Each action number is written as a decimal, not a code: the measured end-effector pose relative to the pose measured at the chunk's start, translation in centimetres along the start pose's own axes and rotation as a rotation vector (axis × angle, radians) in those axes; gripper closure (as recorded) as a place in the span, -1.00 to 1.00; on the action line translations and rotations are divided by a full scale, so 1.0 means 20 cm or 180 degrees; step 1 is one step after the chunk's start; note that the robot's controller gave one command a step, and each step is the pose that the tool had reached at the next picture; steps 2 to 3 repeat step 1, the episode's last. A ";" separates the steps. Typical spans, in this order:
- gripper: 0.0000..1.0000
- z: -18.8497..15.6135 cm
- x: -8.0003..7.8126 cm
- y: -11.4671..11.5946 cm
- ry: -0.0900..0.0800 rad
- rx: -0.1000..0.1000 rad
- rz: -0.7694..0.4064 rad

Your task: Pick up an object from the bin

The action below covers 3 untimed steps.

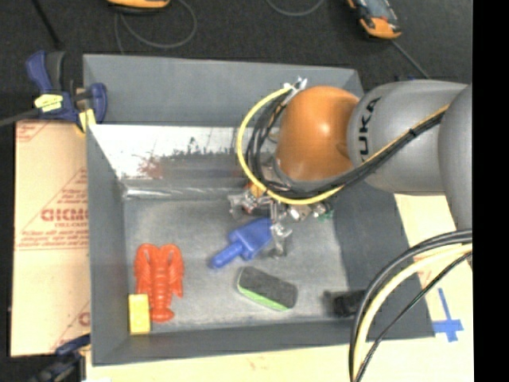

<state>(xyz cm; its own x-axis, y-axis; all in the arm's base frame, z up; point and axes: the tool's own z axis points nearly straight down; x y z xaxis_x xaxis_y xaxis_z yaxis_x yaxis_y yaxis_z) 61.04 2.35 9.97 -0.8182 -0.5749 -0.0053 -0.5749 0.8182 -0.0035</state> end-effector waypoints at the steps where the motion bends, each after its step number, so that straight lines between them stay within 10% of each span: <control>1: -1.00 0.11 0.00 0.00 0.0008 -0.0009 -0.0111; 3: -1.00 0.11 0.00 0.00 0.0008 -0.0009 -0.0111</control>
Offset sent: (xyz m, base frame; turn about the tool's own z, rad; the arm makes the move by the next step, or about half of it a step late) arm -0.0062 0.0130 -0.0292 -0.2830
